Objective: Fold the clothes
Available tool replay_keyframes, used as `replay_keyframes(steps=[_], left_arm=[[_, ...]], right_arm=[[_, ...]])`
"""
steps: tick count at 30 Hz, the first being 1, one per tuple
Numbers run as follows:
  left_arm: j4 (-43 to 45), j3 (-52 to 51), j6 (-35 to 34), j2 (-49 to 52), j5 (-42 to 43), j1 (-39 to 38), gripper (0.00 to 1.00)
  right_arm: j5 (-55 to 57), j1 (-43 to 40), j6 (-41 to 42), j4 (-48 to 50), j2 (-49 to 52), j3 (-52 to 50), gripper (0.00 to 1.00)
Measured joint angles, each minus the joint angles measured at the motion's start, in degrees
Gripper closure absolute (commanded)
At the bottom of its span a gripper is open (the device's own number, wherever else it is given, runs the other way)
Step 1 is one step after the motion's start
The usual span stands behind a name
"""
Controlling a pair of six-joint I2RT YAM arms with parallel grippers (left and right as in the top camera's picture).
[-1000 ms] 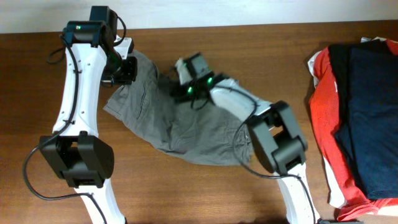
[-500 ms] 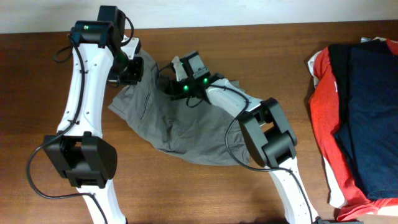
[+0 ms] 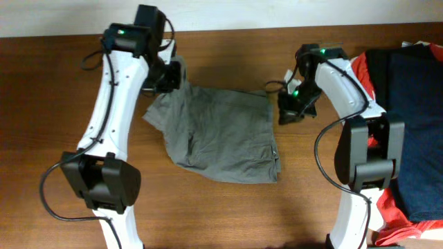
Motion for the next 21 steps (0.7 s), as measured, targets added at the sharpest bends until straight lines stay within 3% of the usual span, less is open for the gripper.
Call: replay_keyframes(steps=[7,15,18,19,21], left_arm=[[2.03,0.00,-4.85,-0.02,3.21,-3.30,0.99],[3.96,0.00,-6.93,-0.02,4.33,-10.05,0.98],[3.87,0.00,-7.08,0.17,4.37,-10.67,0.93],[3.63,0.07,-7.17,0.52,4.57,-10.99,0.99],[3.56,0.20,-7.52,2.47,5.01,-12.76,0.99]], right_arm=[[-5.29,0.02,-0.13,17.88,-2.12,-19.43,0.96],[-8.57,2.16,-0.11,18.99,-2.19,-20.55,0.96],[-8.72,2.16,-0.11,19.02,-2.19,-20.65,0.95],[-8.72,2.16,-0.09,18.99,-2.16,-20.65,0.95],[-8.63,2.16,-0.07,18.80,-2.19,-20.65,0.95]])
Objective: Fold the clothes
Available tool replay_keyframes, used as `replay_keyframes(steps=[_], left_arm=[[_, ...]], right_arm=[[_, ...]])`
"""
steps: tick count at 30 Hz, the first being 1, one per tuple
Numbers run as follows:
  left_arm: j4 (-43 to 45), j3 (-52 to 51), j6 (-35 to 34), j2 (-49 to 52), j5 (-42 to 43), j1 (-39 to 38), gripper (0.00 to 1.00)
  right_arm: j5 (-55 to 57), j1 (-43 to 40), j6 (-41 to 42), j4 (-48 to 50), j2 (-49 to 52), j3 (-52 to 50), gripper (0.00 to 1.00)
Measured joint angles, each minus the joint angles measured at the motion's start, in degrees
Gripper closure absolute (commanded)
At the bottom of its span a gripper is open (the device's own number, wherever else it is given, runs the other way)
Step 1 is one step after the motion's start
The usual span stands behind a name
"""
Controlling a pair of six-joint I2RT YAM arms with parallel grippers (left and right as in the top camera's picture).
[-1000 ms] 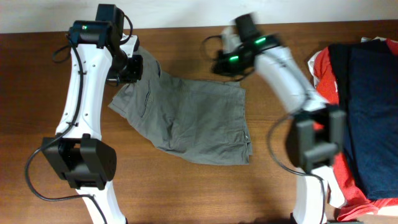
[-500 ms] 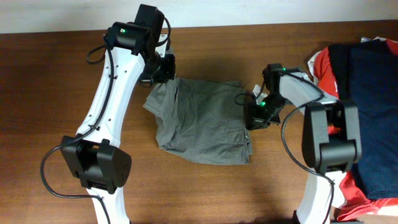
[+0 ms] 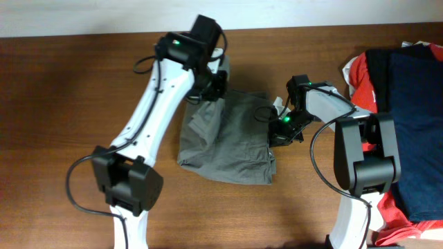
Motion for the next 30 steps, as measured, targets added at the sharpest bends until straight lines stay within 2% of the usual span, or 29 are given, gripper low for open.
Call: replay_keyframes(steps=[7,8,9,10,11,13,15,16,17,18,19,22,24,26,28,30], left_arm=[[2.64,0.00,-1.46,4.33,0.79,-2.80,0.99],[3.63,0.00,-1.92,4.37,1.22,-2.75,0.94],[4.44,0.00,-2.25,4.37,2.01,-2.78,0.86],[5.60,0.00,-2.49,4.37,3.23,-2.78,0.15],[6.58,0.00,-2.86,4.37,4.55,-2.78,0.04],[6.38,0.42,-2.97,4.37,5.95,-2.62,0.00],[2.69,4.39,-3.02,4.59,6.82,-1.77,0.01],[-0.07,8.41,-2.99,4.70,6.95,-0.70,0.07],[-2.16,12.61,-2.95,4.68,7.04,0.55,0.54],[-4.17,16.22,-2.34,4.68,6.95,1.57,0.99],[-7.50,19.85,-1.84,4.44,5.62,2.71,1.00],[-9.66,17.33,-0.22,4.35,1.33,2.49,0.99],[-6.71,13.22,0.28,4.44,0.39,2.36,1.00],[1.57,5.31,0.72,4.46,-0.17,2.36,0.99],[10.47,-4.50,1.20,4.59,0.11,2.36,0.99],[17.38,-12.48,1.49,4.76,0.31,2.36,1.00]], right_arm=[[0.13,0.07,0.00,-0.66,0.00,-0.09,0.95],[0.13,0.07,0.00,-0.66,0.00,-0.11,0.95],[0.13,0.07,0.00,-0.68,0.00,-0.11,0.91],[0.13,0.07,0.00,-0.85,0.00,-0.11,0.81],[0.11,0.13,-0.04,-1.42,0.02,-0.11,0.76],[-0.59,-0.04,-0.09,-2.71,0.00,0.13,0.71],[2.40,-1.97,-1.11,-9.05,0.13,2.21,0.69],[3.52,-3.87,-1.90,-12.66,0.24,4.63,0.69],[4.48,-5.97,-2.71,-17.07,0.17,8.44,0.69],[5.07,-7.96,-3.45,-20.63,-0.76,12.52,0.85],[5.40,-9.90,-3.89,-22.12,-3.15,16.35,0.95],[3.06,-10.25,-5.31,-24.50,-10.27,19.06,0.96],[-1.92,-8.87,-8.17,-25.20,-11.76,19.19,0.96],[-6.62,-5.95,-11.10,-23.63,-11.65,16.57,0.96],[-9.51,-3.19,-12.11,-16.85,-11.54,11.23,0.96],[-12.31,-0.02,-11.47,-0.87,-11.34,0.74,0.96]])
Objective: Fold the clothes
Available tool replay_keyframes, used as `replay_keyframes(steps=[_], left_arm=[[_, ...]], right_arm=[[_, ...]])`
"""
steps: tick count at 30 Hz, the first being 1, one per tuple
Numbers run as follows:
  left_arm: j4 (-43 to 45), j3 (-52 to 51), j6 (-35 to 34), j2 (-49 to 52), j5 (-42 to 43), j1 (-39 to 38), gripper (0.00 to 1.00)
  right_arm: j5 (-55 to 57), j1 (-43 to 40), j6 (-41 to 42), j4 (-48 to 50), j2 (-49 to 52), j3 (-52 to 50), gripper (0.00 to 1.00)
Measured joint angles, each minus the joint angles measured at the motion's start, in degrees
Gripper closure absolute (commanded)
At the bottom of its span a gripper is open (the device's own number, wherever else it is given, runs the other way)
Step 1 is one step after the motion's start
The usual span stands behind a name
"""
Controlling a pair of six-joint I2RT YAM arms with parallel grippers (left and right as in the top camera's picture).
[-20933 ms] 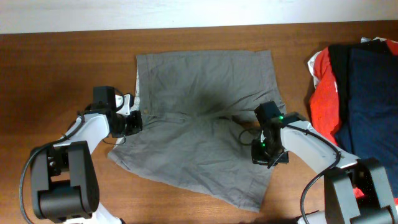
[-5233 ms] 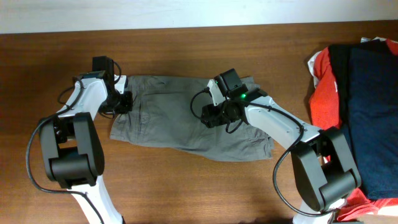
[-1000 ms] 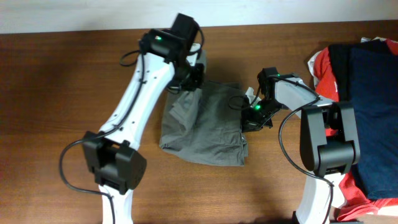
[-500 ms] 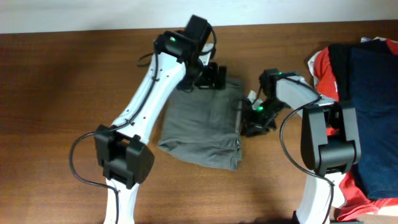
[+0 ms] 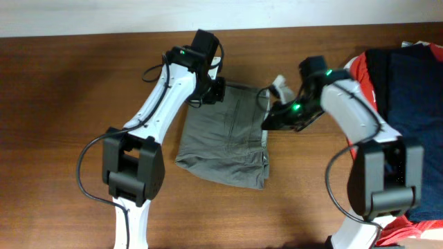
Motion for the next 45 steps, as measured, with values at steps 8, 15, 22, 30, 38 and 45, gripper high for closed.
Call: replay_keyframes(steps=[8,15,22,30,38,45], left_arm=[[11.91,-14.23,0.09,0.02,0.02,0.00,1.00],[4.48,-6.23,0.07,-5.25,0.02,0.00,1.00],[-6.14,-6.23,-1.51,-22.03,-0.02,-2.03,1.00],[32.63,-40.11,-15.37,-20.61,7.67,-12.17,1.00],[44.06,-46.29,-22.49,-20.59,7.13,-23.17,1.00],[48.28,-46.29,-27.78,-16.04,-2.10,-26.75,1.00]], right_arm=[[-4.15,5.31,13.70,25.64,-0.48,-26.73,0.96],[-7.28,1.70,14.62,16.79,-7.52,-14.56,0.96],[9.22,-9.22,13.73,7.82,-16.55,-5.97,0.02],[11.08,-9.20,13.66,7.74,-16.55,-5.97,0.02],[11.08,-9.20,13.66,7.67,-16.55,-5.97,0.02],[11.08,-9.20,13.68,7.65,-16.55,-5.97,0.02]])
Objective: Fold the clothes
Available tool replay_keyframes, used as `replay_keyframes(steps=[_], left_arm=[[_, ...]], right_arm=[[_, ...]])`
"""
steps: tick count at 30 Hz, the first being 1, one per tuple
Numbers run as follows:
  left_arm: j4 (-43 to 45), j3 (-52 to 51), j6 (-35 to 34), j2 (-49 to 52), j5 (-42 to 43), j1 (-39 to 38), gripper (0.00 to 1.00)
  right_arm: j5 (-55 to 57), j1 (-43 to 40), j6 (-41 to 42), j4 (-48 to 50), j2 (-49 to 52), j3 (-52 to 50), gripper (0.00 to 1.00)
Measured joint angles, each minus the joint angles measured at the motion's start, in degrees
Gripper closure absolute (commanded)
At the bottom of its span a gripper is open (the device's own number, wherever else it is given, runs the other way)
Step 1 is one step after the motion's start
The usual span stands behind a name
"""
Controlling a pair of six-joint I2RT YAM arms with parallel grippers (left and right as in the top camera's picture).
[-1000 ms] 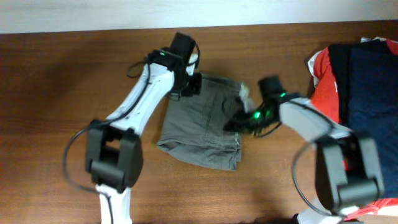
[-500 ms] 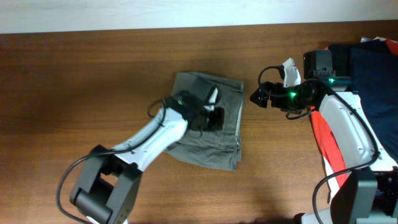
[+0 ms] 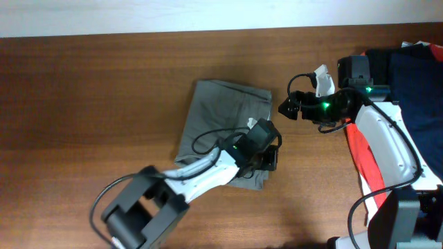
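Note:
A grey-green garment (image 3: 221,124) lies folded into a narrow upright rectangle in the middle of the table. My left gripper (image 3: 267,156) is low over its lower right corner, with the arm lying across the cloth's bottom edge. Its jaws are hidden by the dark wrist, so I cannot tell whether they hold cloth. My right gripper (image 3: 286,108) hangs just right of the garment's upper right corner, apart from it. Its jaw state is not readable from above.
A pile of clothes (image 3: 408,104) in red, navy and black fills the table's right edge, partly under the right arm. Bare wooden table (image 3: 90,117) lies left of the garment. A pale wall strip runs along the far edge.
My left gripper was at the garment's upper left corner and is now at its lower right corner. My right gripper was at the cloth's right edge and now sits further right, off it.
The garment first lay spread wide, my left gripper at its upper left corner and my right near its upper right. Then the left side lay over the middle and the cloth was narrower. It then lay as a narrow rectangle. Both grippers have now left the top edge.

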Motion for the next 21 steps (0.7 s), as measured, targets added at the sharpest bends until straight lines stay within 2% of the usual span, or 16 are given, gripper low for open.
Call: replay_keyframes(steps=[2,5,7,9,11,13,15,18,21], left_arm=[[1.18,0.13,-0.66,4.11,-0.26,0.11,0.99],[-5.86,1.75,-1.16,4.09,1.05,2.05,0.99],[-14.93,2.40,-0.68,2.78,2.56,7.43,1.00],[-23.37,1.95,4.90,0.92,1.79,16.33,0.99],[-31.39,1.66,10.40,-0.85,-7.80,25.22,1.00],[-34.91,4.13,13.60,-5.14,-21.40,33.64,1.00],[-34.99,8.92,15.19,-8.50,-20.72,34.71,1.00],[-28.17,13.77,15.91,-14.49,-12.98,34.05,1.00],[-24.02,14.45,15.85,-14.56,-6.84,29.79,0.99]], right_arm=[[0.02,0.00,-0.07,0.00,0.00,0.00,0.02],[0.17,0.00,-0.02,0.00,0.00,0.00,0.02],[0.17,0.00,0.00,0.00,0.00,0.00,0.02],[0.17,0.00,-0.02,0.02,0.00,0.00,0.02],[0.20,0.00,-0.02,0.00,0.00,0.00,0.02],[0.17,0.00,-0.02,0.02,0.00,0.00,0.02],[0.17,0.00,-0.02,0.00,0.00,0.00,0.02],[0.17,0.00,-0.02,0.04,0.00,0.00,0.02],[0.20,0.00,-0.02,0.02,0.00,0.00,0.02]])
